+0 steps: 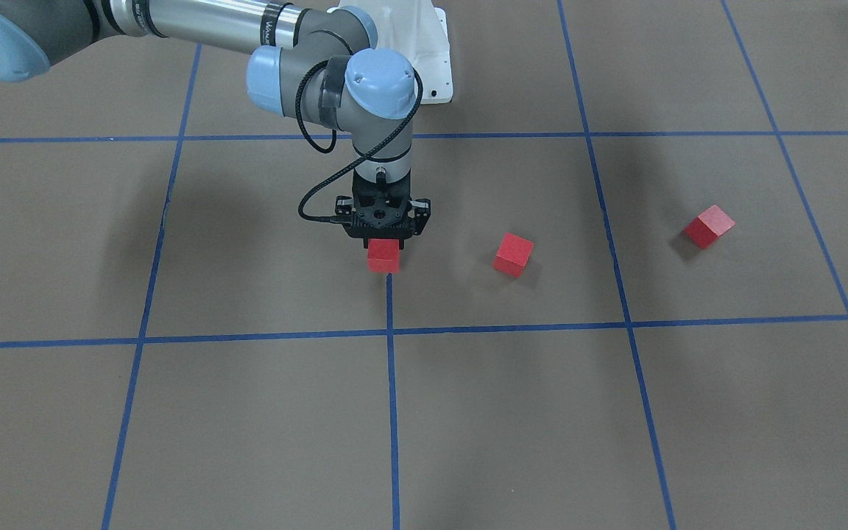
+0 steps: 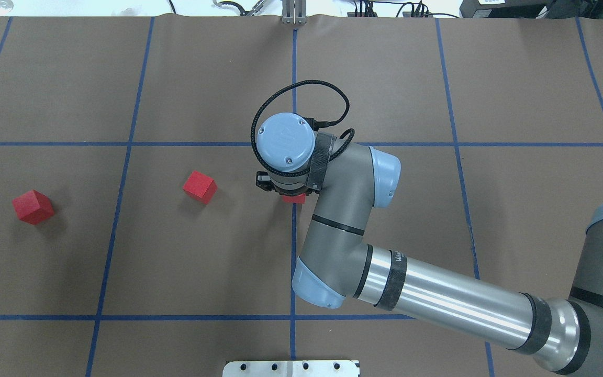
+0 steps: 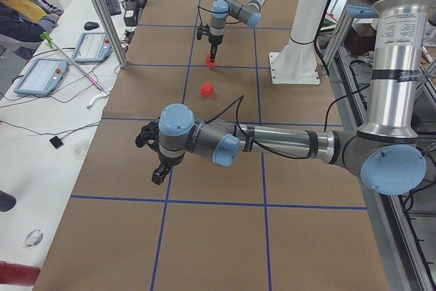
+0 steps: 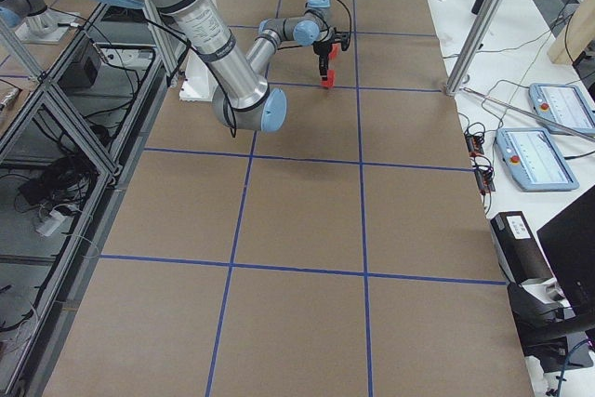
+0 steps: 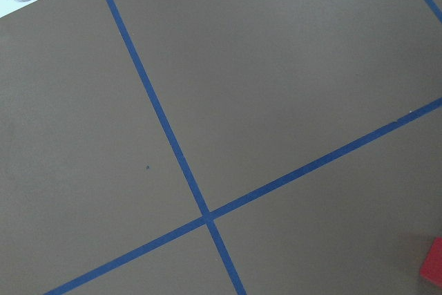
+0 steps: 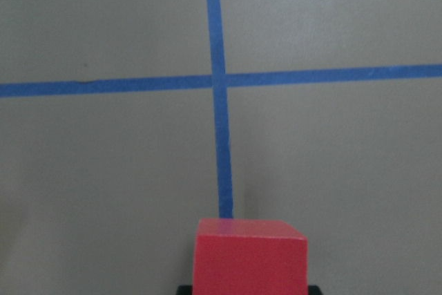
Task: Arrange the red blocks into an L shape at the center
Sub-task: 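Lower the red cube at the center and open the right gripper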
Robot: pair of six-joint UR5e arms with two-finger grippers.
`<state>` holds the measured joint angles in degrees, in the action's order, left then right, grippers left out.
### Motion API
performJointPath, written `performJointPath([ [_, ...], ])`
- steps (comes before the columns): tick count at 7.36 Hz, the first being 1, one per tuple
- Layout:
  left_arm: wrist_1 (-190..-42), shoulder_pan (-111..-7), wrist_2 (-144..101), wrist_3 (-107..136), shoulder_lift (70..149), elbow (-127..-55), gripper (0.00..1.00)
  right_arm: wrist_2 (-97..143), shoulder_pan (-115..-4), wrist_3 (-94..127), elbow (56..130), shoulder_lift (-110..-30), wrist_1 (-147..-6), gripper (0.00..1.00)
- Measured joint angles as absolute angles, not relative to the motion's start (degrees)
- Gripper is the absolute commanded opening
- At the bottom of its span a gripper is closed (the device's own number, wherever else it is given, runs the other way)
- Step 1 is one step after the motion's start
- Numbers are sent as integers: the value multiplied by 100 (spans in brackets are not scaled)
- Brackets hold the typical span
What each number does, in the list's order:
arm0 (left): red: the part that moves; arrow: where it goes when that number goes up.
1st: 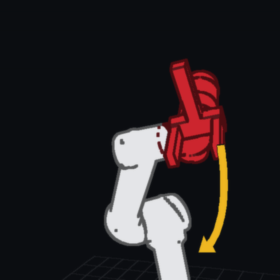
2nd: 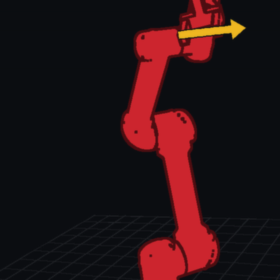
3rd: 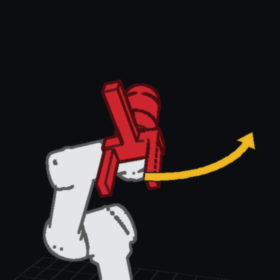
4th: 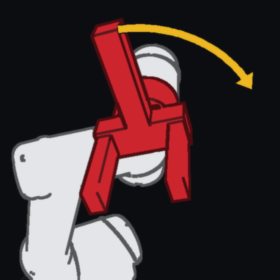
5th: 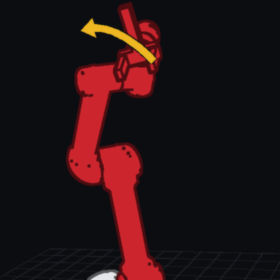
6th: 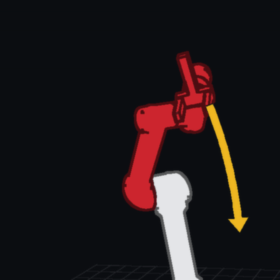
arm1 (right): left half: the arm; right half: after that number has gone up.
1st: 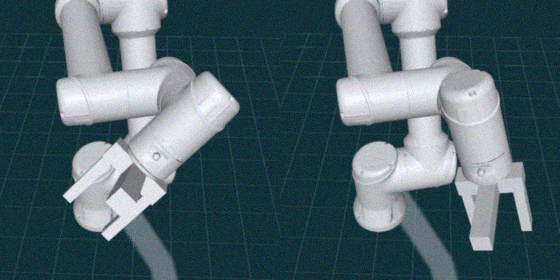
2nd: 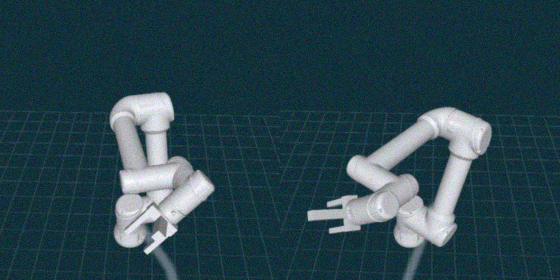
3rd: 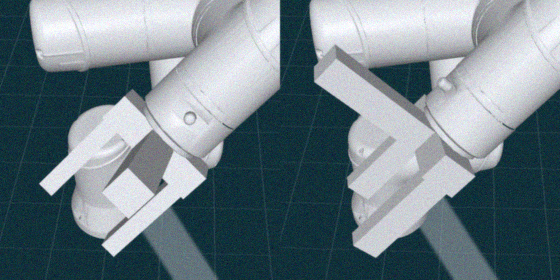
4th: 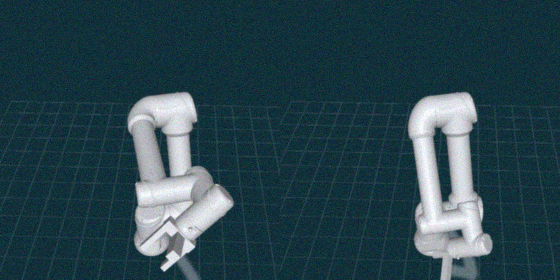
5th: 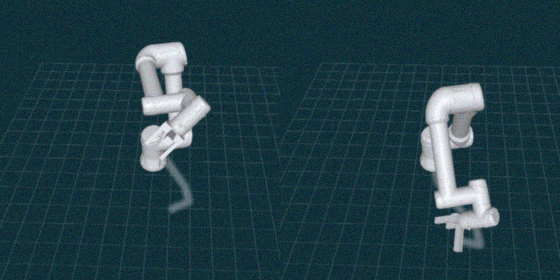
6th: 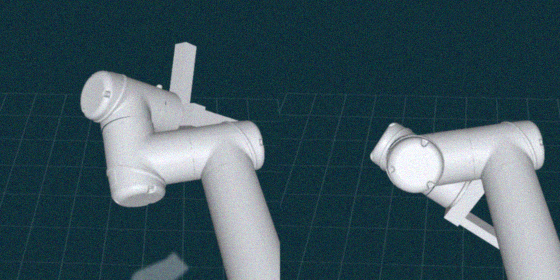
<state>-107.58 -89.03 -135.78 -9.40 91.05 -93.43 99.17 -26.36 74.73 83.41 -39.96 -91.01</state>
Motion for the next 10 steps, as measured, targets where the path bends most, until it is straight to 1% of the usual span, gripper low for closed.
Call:
performJointPath([
  [4, -10758, -8903, -13579, -941, 9105, -9334, 100, 9879, -2570, 7442, 8383, -4047, -9097, 0],
  [6, -10758, -8903, -13579, -940, 9105, -9334, 100, 9879, -2553, 7428, 8385, -4048, -9095, 5],
  [7, -10758, -8903, -13579, -942, 9105, -9334, 100, 9879, -2537, 7420, 8387, -4048, -9089, 6],
  [8, -10758, -8903, -13579, -946, 9105, -9334, 100, 9877, -2516, 7414, 8390, -4049, -9083, 11],
  [9, -10758, -8903, -13579, -948, 9104, -9334, 100, 9871, -2499, 7409, 8391, -4053, -9081, 19],
  [10, -10758, -8903, -13579, -949, 9100, -9334, 100, 9855, -2483, 7404, 8389, -4060, -9080, 22],
])
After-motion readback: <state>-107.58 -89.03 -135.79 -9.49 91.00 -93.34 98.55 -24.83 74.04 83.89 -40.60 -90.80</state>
